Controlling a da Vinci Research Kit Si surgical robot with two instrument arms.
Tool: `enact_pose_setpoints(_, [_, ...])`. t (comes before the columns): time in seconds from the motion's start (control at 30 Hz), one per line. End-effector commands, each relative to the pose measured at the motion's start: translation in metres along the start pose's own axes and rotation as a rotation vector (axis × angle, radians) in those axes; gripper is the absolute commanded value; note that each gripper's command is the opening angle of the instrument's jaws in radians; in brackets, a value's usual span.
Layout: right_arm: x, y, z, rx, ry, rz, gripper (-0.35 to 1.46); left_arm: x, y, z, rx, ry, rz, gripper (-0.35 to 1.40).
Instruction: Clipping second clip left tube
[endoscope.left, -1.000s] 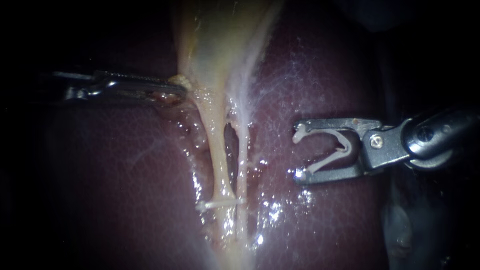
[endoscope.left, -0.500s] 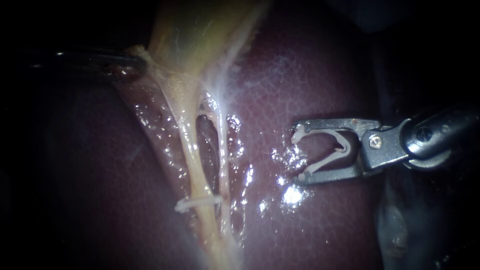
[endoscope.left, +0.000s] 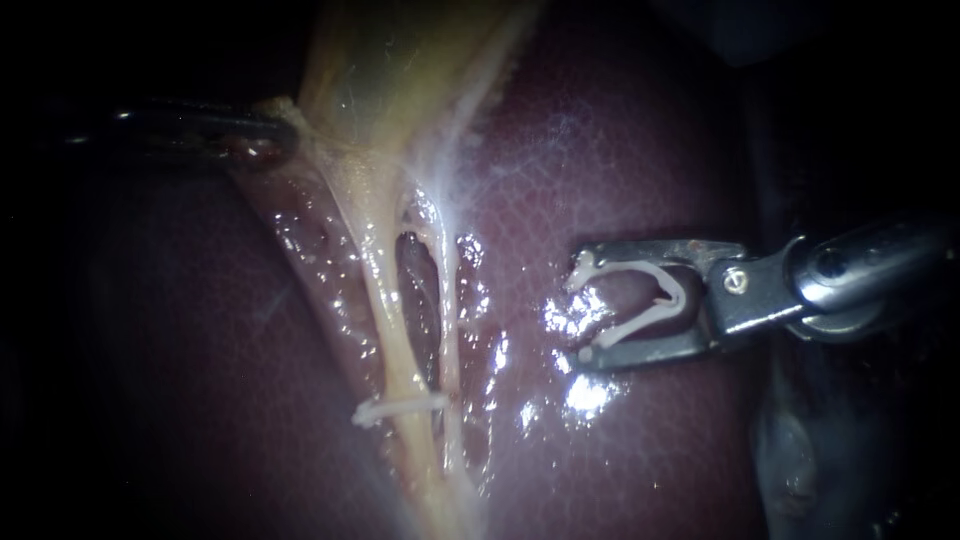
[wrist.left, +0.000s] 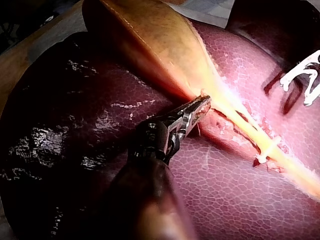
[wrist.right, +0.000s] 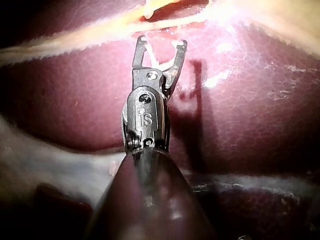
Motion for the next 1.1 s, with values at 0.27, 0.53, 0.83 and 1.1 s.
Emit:
enact_pose_setpoints(0.27, [-0.0003,-0.0003,0.0022,0.035,0.004,0.088,0.5,0.0003,-0.0001,0.0003,0.001,0.0,0.002,-0.35])
enact_pose_setpoints(0.53, [-0.001,-0.0003,0.0049,0.081,0.046,0.174,0.5,0.0003,-0.0001,0.0003,0.001,0.0,0.002,-0.35])
enact_pose_setpoints(0.83, [-0.0024,0.0003,0.0075,0.108,0.073,0.24,0.5,0.0003,-0.0001,0.0003,0.004,0.0,0.002,-0.35])
enact_pose_setpoints(1.1, [-0.0037,0.0009,0.0094,0.155,0.1,0.302,0.5,0.0003,-0.0001,0.0003,0.004,0.0,0.002,-0.35])
